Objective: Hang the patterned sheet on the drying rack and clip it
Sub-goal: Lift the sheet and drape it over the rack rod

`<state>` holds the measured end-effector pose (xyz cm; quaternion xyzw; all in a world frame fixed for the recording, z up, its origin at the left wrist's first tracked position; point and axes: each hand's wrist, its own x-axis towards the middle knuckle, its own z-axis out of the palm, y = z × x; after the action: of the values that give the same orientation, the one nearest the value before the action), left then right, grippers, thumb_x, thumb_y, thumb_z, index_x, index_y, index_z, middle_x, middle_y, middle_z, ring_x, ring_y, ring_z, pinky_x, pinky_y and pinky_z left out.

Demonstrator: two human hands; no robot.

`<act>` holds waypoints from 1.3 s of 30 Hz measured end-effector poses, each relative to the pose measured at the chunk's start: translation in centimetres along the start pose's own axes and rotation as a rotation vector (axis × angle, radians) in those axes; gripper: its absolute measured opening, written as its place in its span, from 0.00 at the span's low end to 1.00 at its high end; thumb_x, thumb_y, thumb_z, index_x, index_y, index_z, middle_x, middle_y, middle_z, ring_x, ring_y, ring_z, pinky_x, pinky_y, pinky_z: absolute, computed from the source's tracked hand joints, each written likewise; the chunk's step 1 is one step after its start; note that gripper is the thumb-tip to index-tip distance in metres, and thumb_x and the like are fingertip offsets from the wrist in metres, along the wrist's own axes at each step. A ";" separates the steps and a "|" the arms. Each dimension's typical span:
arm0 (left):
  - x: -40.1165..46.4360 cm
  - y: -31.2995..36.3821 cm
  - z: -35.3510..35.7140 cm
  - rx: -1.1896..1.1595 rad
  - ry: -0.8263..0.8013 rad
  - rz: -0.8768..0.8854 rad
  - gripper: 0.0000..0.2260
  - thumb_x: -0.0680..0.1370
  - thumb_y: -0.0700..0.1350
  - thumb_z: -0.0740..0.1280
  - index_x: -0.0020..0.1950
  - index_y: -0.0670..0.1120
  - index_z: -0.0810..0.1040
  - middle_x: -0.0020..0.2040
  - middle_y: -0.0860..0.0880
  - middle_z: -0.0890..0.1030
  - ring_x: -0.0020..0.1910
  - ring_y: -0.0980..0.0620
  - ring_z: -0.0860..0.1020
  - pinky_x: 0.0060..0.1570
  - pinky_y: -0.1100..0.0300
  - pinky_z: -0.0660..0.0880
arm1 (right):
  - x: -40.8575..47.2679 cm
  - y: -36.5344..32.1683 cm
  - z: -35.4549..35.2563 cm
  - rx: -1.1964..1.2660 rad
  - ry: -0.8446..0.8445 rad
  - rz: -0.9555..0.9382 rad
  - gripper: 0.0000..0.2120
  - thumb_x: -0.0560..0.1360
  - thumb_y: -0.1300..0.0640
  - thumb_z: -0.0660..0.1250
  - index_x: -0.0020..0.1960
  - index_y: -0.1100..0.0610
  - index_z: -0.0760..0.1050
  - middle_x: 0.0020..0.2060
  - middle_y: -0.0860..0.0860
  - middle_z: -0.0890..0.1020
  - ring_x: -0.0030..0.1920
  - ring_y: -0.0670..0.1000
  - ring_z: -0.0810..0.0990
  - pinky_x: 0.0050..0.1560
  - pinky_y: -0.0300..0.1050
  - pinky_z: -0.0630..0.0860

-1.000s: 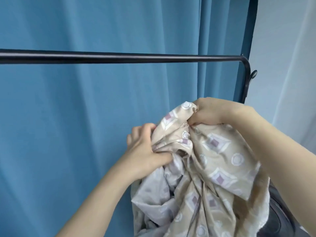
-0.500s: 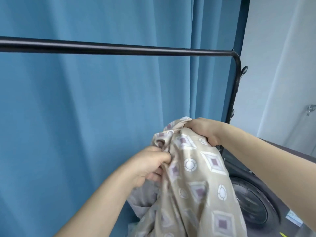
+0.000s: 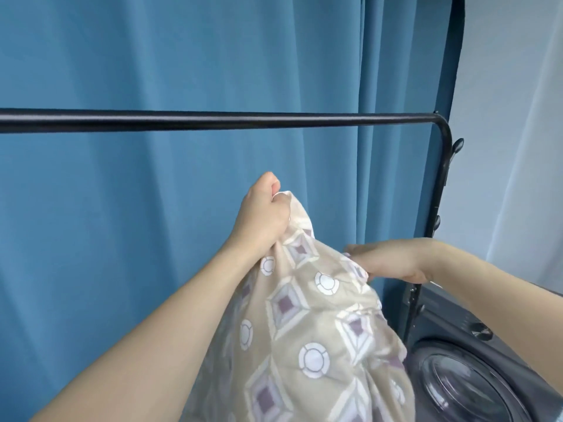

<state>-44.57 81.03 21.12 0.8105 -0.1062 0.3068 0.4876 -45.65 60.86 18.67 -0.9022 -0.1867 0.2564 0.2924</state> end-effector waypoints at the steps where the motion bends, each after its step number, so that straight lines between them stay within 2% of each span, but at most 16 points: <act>1: 0.4 0.6 -0.3 -0.016 -0.010 0.061 0.13 0.76 0.36 0.57 0.37 0.50 0.58 0.35 0.54 0.60 0.32 0.52 0.58 0.32 0.57 0.58 | 0.0 0.1 -0.1 0.034 0.001 -0.068 0.27 0.65 0.33 0.64 0.62 0.41 0.75 0.61 0.36 0.76 0.67 0.42 0.69 0.72 0.50 0.61; 3: 0.9 2.0 -1.0 -0.068 -0.034 0.144 0.14 0.75 0.33 0.57 0.37 0.50 0.57 0.34 0.54 0.58 0.31 0.55 0.57 0.30 0.60 0.58 | 0.4 0.4 0.1 0.172 0.016 -0.236 0.22 0.70 0.40 0.65 0.57 0.51 0.80 0.58 0.47 0.81 0.65 0.43 0.74 0.70 0.48 0.61; 4: 1.0 2.6 -1.2 -0.109 -0.049 0.180 0.15 0.75 0.32 0.56 0.37 0.50 0.57 0.34 0.53 0.58 0.30 0.56 0.56 0.28 0.61 0.57 | 0.6 0.3 0.4 0.288 0.057 -0.321 0.18 0.70 0.44 0.67 0.46 0.59 0.82 0.50 0.55 0.84 0.58 0.43 0.79 0.66 0.46 0.65; 6: 0.8 3.4 -1.6 -0.175 -0.080 0.242 0.15 0.75 0.31 0.56 0.37 0.49 0.57 0.33 0.53 0.58 0.29 0.57 0.56 0.27 0.64 0.57 | 1.5 0.4 0.6 0.511 0.150 -0.415 0.14 0.70 0.52 0.71 0.33 0.63 0.79 0.39 0.54 0.83 0.46 0.45 0.83 0.57 0.43 0.73; 8: 0.4 3.9 -1.5 -0.176 -0.078 0.311 0.15 0.75 0.31 0.56 0.37 0.49 0.57 0.33 0.55 0.58 0.30 0.57 0.56 0.28 0.64 0.57 | 2.5 0.1 1.1 0.492 0.159 -0.436 0.17 0.71 0.56 0.72 0.53 0.68 0.76 0.49 0.54 0.83 0.52 0.51 0.82 0.62 0.55 0.75; 10: -0.1 4.2 -1.3 -0.174 -0.077 0.358 0.14 0.74 0.34 0.56 0.36 0.50 0.57 0.32 0.57 0.58 0.31 0.56 0.57 0.30 0.63 0.58 | 3.1 -0.4 1.9 0.376 0.071 -0.430 0.27 0.73 0.60 0.72 0.69 0.59 0.67 0.62 0.54 0.80 0.63 0.55 0.78 0.66 0.60 0.71; 12: -0.5 4.3 -1.5 -0.163 -0.046 0.383 0.12 0.74 0.35 0.55 0.37 0.50 0.57 0.31 0.57 0.59 0.30 0.56 0.58 0.30 0.61 0.59 | 2.7 -1.0 2.2 0.285 0.051 -0.399 0.20 0.76 0.58 0.70 0.67 0.55 0.73 0.61 0.53 0.80 0.62 0.54 0.79 0.65 0.57 0.73; 17: -1.2 4.6 -4.3 0.043 0.068 0.168 0.05 0.80 0.41 0.54 0.51 0.50 0.67 0.34 0.53 0.71 0.30 0.57 0.69 0.32 0.58 0.64 | 0.8 -2.0 -0.2 0.475 0.367 -0.340 0.14 0.75 0.52 0.69 0.53 0.61 0.82 0.50 0.55 0.85 0.53 0.56 0.83 0.65 0.55 0.73; 20: -2.6 5.1 -5.3 0.450 -0.551 -0.074 0.18 0.75 0.58 0.56 0.49 0.46 0.75 0.47 0.50 0.81 0.49 0.50 0.80 0.48 0.56 0.75 | 0.1 -3.1 -0.7 0.381 0.407 -0.372 0.13 0.75 0.51 0.67 0.49 0.60 0.81 0.46 0.53 0.86 0.49 0.52 0.84 0.58 0.50 0.76; 22: -3.8 5.3 -6.1 0.418 -0.934 -0.346 0.21 0.68 0.59 0.63 0.48 0.45 0.81 0.47 0.48 0.85 0.48 0.48 0.83 0.53 0.51 0.79 | 0.1 -4.0 -0.6 0.092 0.567 -0.423 0.11 0.76 0.53 0.64 0.42 0.60 0.78 0.41 0.53 0.84 0.43 0.50 0.82 0.50 0.51 0.78; 23: -4.1 4.7 -6.4 0.419 -0.967 -0.358 0.17 0.68 0.56 0.67 0.46 0.44 0.82 0.44 0.47 0.85 0.45 0.48 0.84 0.50 0.52 0.80 | 0.1 -4.4 -0.7 -0.092 0.683 -0.442 0.10 0.76 0.55 0.64 0.40 0.59 0.76 0.38 0.52 0.83 0.41 0.51 0.81 0.47 0.50 0.78; 26: -3.7 2.6 -6.9 0.600 -0.511 -0.123 0.07 0.73 0.42 0.65 0.35 0.43 0.76 0.34 0.43 0.80 0.39 0.44 0.81 0.32 0.60 0.72 | -1.0 -4.6 -1.7 -0.155 0.662 -0.444 0.08 0.73 0.51 0.70 0.39 0.53 0.76 0.34 0.47 0.80 0.37 0.47 0.78 0.40 0.43 0.74; 28: -3.5 2.5 -6.4 0.570 -0.140 0.040 0.06 0.72 0.37 0.60 0.39 0.44 0.75 0.39 0.44 0.79 0.44 0.41 0.78 0.38 0.55 0.72 | -1.9 -4.4 -2.2 -0.033 0.238 -0.338 0.12 0.71 0.47 0.74 0.50 0.53 0.81 0.45 0.49 0.85 0.46 0.46 0.82 0.52 0.41 0.77; 32: -4.5 4.6 -4.2 0.220 0.011 0.108 0.12 0.69 0.32 0.57 0.43 0.44 0.76 0.40 0.49 0.79 0.44 0.44 0.76 0.43 0.50 0.73 | -2.5 -2.5 -1.9 -0.012 -0.300 0.023 0.21 0.69 0.61 0.71 0.61 0.62 0.78 0.58 0.58 0.82 0.58 0.56 0.81 0.65 0.53 0.74; 36: -5.0 7.0 -4.3 -0.044 0.046 0.144 0.15 0.70 0.30 0.57 0.45 0.46 0.78 0.39 0.54 0.81 0.41 0.52 0.78 0.41 0.56 0.74 | -3.3 -0.8 -2.8 0.241 -0.158 -0.003 0.19 0.70 0.59 0.71 0.60 0.59 0.78 0.58 0.54 0.82 0.60 0.54 0.80 0.66 0.52 0.72; 39: -4.5 8.2 -6.2 -0.106 -0.468 -0.089 0.09 0.71 0.43 0.66 0.50 0.47 0.81 0.45 0.49 0.85 0.46 0.49 0.83 0.51 0.52 0.79 | -5.1 -2.6 -5.3 -0.021 0.374 -0.182 0.08 0.74 0.47 0.71 0.51 0.48 0.81 0.48 0.43 0.85 0.51 0.43 0.82 0.60 0.42 0.75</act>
<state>-54.41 81.62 26.47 0.8367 -0.1966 0.0828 0.5045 -47.23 58.08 25.77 -0.9165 -0.2126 0.0549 0.3344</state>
